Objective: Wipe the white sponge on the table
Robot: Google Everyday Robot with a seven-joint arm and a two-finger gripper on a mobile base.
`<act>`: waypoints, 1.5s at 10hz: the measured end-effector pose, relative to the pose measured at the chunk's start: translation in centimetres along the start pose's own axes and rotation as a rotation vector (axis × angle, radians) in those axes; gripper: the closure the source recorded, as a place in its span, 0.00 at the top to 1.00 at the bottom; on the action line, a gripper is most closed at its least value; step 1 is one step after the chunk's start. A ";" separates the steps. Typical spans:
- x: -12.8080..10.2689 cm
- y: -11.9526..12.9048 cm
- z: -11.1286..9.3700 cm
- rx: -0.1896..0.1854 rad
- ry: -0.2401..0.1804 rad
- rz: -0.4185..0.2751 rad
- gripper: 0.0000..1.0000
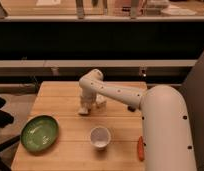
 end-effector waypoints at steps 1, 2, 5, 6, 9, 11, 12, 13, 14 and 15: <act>-0.2 1.0 -0.2 0.000 -0.002 0.005 0.00; -0.3 1.0 -0.2 0.001 -0.004 0.009 0.00; -0.8 1.3 -0.2 0.000 -0.007 0.000 0.00; -1.1 1.9 -0.3 -0.010 -0.010 -0.012 0.00; -1.2 2.1 -0.5 -0.012 -0.015 -0.023 0.00; -1.2 2.4 -0.6 -0.017 -0.018 -0.030 0.00; -1.2 2.9 -0.8 -0.019 -0.020 -0.039 0.00; -1.0 3.6 -0.9 -0.024 -0.022 -0.045 0.00; -0.8 3.8 -1.1 -0.023 -0.022 -0.046 0.00; -0.9 3.7 -1.1 -0.022 -0.023 -0.053 0.00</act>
